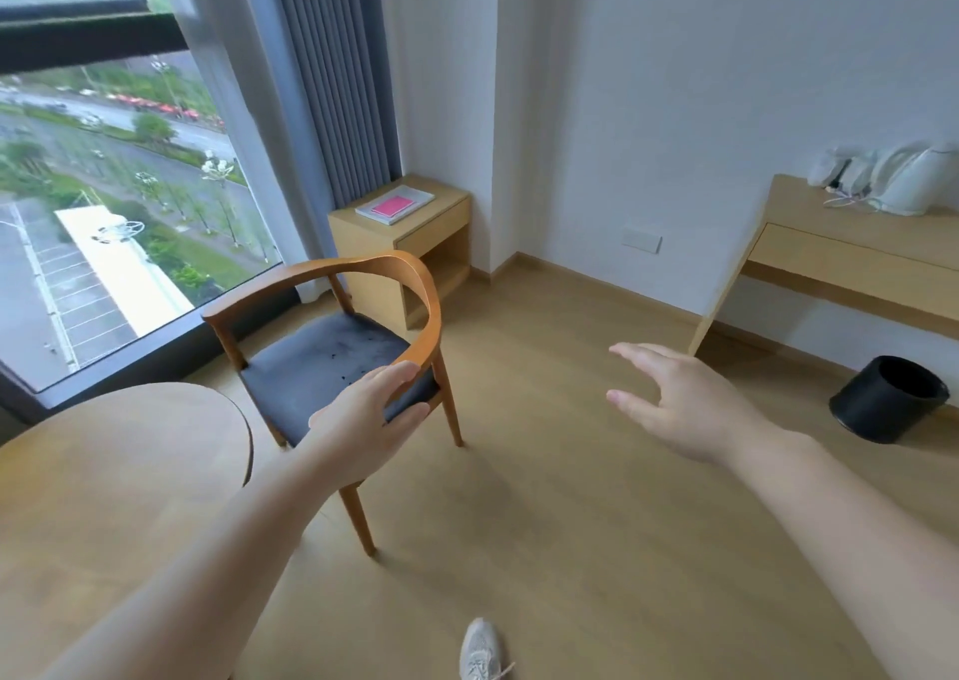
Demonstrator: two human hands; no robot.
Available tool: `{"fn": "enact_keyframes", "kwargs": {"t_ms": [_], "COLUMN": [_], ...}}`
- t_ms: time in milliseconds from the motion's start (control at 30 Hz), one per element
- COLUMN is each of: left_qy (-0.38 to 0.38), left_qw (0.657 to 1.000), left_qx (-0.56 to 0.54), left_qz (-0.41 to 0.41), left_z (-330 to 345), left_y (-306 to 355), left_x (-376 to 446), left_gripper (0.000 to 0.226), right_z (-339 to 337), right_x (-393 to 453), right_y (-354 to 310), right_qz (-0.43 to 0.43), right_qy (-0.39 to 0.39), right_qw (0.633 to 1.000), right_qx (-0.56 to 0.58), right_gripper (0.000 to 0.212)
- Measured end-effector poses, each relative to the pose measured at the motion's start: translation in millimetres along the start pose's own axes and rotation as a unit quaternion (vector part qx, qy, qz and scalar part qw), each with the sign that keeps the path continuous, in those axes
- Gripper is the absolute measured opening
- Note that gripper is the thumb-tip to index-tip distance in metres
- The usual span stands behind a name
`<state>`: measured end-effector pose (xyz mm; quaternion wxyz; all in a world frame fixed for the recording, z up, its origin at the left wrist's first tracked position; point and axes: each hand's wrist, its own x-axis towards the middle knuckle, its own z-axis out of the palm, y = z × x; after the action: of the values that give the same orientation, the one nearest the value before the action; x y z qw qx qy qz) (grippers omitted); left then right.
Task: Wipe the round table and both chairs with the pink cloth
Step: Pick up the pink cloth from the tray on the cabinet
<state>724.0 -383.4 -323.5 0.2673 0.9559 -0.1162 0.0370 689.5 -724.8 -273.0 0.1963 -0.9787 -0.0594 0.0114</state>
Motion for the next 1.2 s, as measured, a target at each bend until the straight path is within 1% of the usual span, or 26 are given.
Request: {"fn": "enact_keyframes", "kwargs": {"t_ms": [133,200,267,433,567,667,833,933,1033,1200], "left_qy": [-0.027,-0.037,-0.040,-0.053,-0.061,-0.052,-0.018,0.006,0.038,0.041], "left_qw": [0.999,0.998,0.998,0.996,0.996,0.997,0.998,0.997,0.994,0.991], "left_qx": [-0.028,-0.044,-0.047,-0.074,-0.070,-0.055,-0.017,0.013,0.016,0.028], "left_qz": [-0.002,-0.006,-0.010,-0.014,-0.013,-0.025,-0.064,-0.081,-0.099,-0.127], "left_z": [21,27,32,45,66,83,103,102,104,112], "left_y": [-22,-28,-31,-21,-11,-8,9,22,30,27], "left_x": [78,119,162,262,335,385,463,505,543,594], "left_gripper": [0.040,0.041,0.043,0.043,0.041,0.040,0.042,0.042,0.042,0.042], "right_z": [7,7,6,2,-4,-4,-17,-29,-44,-50], "right_x": [70,100,129,194,266,328,446,503,559,637], "right_y": [36,54,74,124,169,198,239,250,258,254], "right_qz": [0.020,0.036,0.051,0.087,0.082,0.052,-0.009,-0.054,-0.095,-0.155], "right_qy": [-0.010,-0.026,-0.024,-0.022,-0.024,-0.034,-0.050,-0.083,-0.088,-0.109], "right_qw": [1.000,0.999,0.998,0.995,0.995,0.997,0.996,0.992,0.990,0.980], "right_qx": [0.007,0.012,0.016,0.043,0.042,0.036,0.071,0.084,0.063,0.065], "right_gripper": [0.053,0.052,0.049,0.046,0.047,0.048,0.049,0.050,0.049,0.049]}}
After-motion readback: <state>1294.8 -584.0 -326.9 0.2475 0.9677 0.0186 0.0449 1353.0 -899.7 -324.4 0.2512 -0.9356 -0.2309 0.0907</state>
